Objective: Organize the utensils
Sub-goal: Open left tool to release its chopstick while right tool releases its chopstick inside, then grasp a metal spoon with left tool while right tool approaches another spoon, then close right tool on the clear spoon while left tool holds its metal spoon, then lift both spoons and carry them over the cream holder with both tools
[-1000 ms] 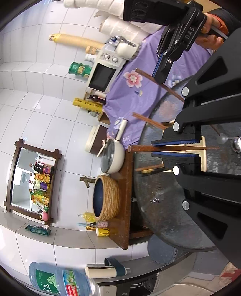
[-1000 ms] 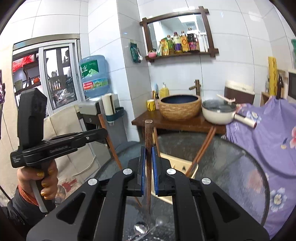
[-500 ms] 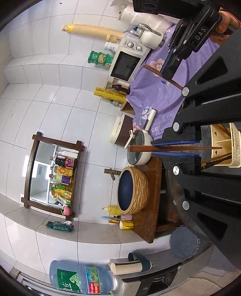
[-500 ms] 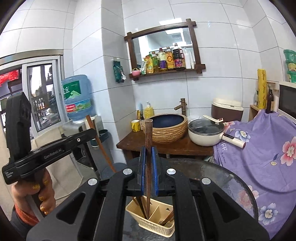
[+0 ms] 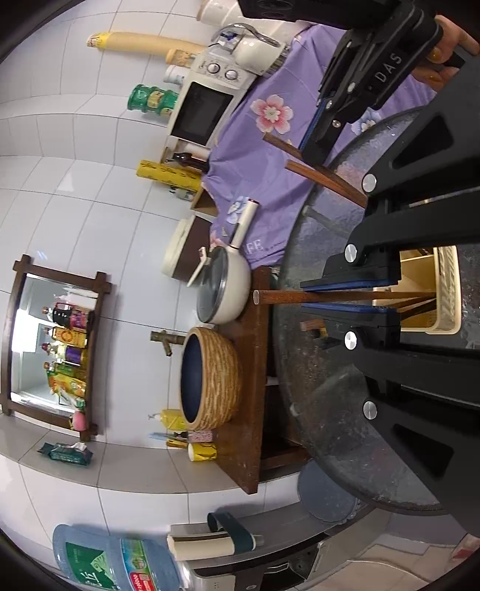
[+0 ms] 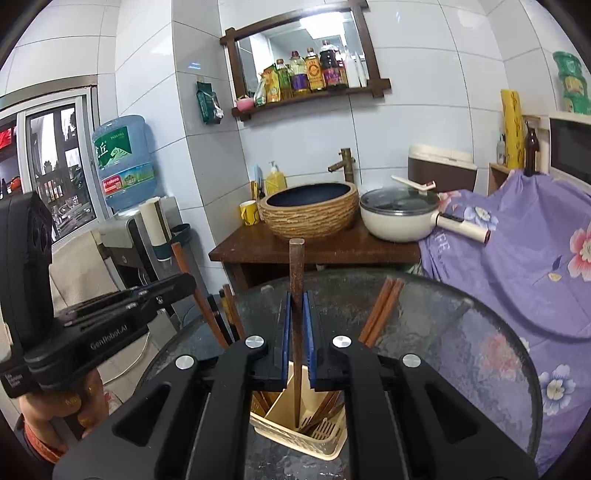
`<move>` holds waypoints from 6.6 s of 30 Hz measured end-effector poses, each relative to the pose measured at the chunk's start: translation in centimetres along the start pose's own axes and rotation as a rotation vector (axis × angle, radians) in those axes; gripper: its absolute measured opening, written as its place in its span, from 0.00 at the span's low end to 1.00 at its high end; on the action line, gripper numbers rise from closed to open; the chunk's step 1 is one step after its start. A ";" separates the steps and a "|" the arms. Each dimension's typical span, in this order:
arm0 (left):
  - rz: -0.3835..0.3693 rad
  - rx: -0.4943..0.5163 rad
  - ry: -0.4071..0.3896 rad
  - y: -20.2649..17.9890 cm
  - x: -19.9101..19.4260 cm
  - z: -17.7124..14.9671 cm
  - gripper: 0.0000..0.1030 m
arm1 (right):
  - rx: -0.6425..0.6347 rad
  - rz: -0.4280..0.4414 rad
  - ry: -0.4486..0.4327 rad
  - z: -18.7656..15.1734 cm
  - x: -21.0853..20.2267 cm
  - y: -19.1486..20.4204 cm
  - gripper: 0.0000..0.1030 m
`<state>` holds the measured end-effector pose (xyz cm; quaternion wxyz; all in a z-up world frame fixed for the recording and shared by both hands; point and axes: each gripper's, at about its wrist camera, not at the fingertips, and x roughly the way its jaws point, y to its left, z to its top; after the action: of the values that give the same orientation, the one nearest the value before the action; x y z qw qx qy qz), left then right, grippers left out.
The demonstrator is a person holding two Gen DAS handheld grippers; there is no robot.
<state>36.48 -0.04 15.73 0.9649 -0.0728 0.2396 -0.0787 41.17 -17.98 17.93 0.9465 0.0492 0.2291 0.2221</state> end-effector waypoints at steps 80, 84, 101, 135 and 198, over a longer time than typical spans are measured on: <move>0.092 0.110 0.412 -0.6 -0.2 -23.8 0.45 | 0.030 -0.147 0.375 -23.9 -0.3 1.3 0.56; 0.108 0.069 0.429 1.5 0.4 -23.4 0.45 | 0.011 -0.148 0.436 -24.1 1.5 2.8 0.56; 0.127 0.021 0.427 4.6 1.3 -22.7 0.45 | -0.073 -0.205 0.519 -24.1 6.4 6.1 0.55; 0.105 -0.003 0.403 4.7 0.5 -22.4 0.45 | -0.129 -0.050 0.451 -22.3 5.9 6.8 0.36; 0.035 -0.010 0.292 4.0 -2.5 -19.5 0.45 | -0.037 -0.244 0.474 -22.6 9.0 3.2 0.46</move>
<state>25.50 2.31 -0.92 0.9207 -0.0614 0.3789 -0.0704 36.76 -11.35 -5.32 0.8869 -0.0494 0.4446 0.1156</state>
